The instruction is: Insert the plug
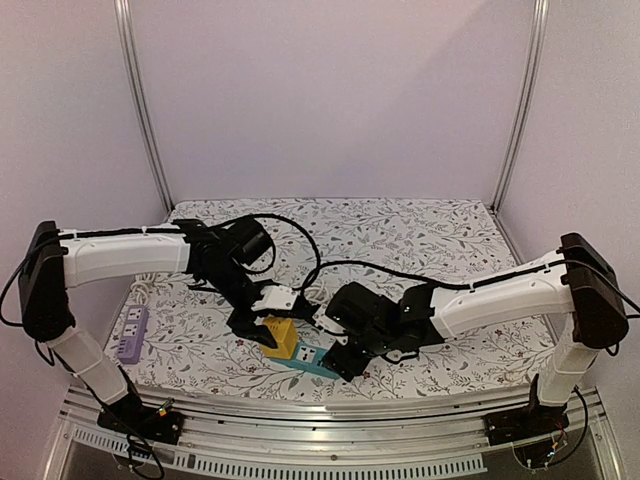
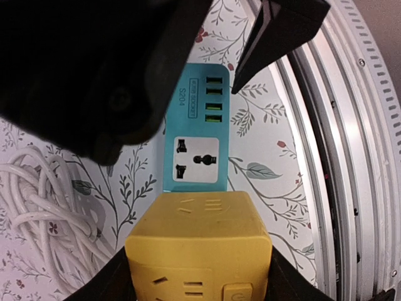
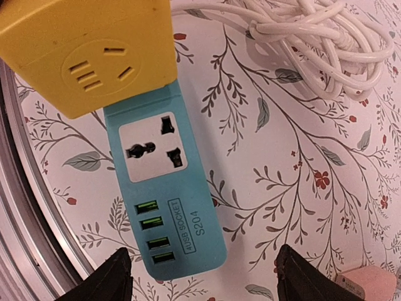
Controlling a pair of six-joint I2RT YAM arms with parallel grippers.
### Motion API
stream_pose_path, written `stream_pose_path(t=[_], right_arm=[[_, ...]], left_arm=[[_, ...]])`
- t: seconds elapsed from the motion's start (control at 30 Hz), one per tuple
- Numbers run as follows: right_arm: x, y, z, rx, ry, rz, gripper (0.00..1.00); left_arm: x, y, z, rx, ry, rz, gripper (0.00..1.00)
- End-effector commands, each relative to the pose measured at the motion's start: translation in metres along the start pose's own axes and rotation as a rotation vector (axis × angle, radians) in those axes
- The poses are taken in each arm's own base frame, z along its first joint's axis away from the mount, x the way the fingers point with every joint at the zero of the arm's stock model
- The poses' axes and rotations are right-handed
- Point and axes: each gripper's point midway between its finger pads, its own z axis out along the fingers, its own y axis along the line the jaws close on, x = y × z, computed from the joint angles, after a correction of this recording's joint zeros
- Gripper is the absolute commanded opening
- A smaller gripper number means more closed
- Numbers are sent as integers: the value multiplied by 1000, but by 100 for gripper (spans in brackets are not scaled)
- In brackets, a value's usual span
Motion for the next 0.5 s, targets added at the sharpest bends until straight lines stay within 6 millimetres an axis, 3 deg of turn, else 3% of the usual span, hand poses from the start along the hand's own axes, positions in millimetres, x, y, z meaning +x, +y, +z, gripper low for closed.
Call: stream_pose_path(t=[0.0,0.17,0.47], right_arm=[[-3,-4,-15,20,-28,61,78],[-2,-5,-18,25,-24,82,78],[1,-11,-22,53,-29,103,78]], left_arm=[[-3,10,3,-30,17,53,0],[2,13,6,-23,60,81,0],[12,0,1,24,112,111,0]])
